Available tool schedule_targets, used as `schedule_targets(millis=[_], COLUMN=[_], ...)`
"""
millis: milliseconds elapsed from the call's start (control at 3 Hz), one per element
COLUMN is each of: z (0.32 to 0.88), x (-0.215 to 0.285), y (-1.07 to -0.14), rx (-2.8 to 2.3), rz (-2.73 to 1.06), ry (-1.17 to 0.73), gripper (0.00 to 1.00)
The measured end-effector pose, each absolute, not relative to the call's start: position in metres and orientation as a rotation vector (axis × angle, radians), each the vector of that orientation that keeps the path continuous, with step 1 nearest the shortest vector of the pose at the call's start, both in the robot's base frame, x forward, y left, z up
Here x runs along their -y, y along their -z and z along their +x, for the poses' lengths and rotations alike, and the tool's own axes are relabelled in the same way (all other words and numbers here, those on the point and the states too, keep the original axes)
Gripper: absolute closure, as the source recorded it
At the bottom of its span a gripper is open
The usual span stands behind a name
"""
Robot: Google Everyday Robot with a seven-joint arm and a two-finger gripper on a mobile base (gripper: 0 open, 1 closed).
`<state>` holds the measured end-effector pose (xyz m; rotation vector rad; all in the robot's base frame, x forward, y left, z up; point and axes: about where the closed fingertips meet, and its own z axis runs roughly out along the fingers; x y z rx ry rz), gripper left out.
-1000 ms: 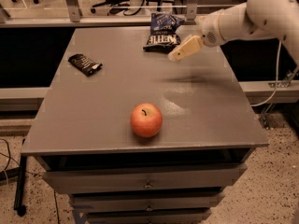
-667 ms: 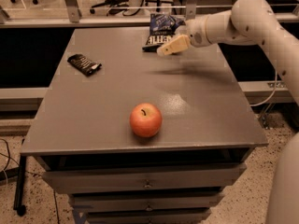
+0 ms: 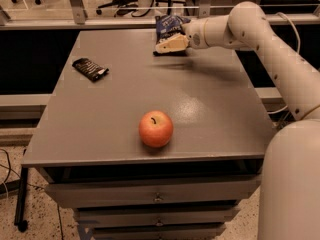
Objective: Move blue chip bag near apple
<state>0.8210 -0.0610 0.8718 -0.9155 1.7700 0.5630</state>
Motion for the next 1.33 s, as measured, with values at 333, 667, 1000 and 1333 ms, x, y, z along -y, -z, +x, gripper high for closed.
schedule_targets(millis=[333, 667, 1000, 1333], z=[0.827, 0.821, 0.815, 0.814], x=[0.063, 0.073, 0.081, 0.083], y=[-0.871, -0.865, -0.863, -0.867], rx=[-1.756, -1.751, -1.736, -1.713], rz=[-0.887, -0.875, -0.868, -0.869], ry=[-0.516, -0.410, -0.308, -0.243], gripper=[0.41, 0.63, 0.87, 1.00])
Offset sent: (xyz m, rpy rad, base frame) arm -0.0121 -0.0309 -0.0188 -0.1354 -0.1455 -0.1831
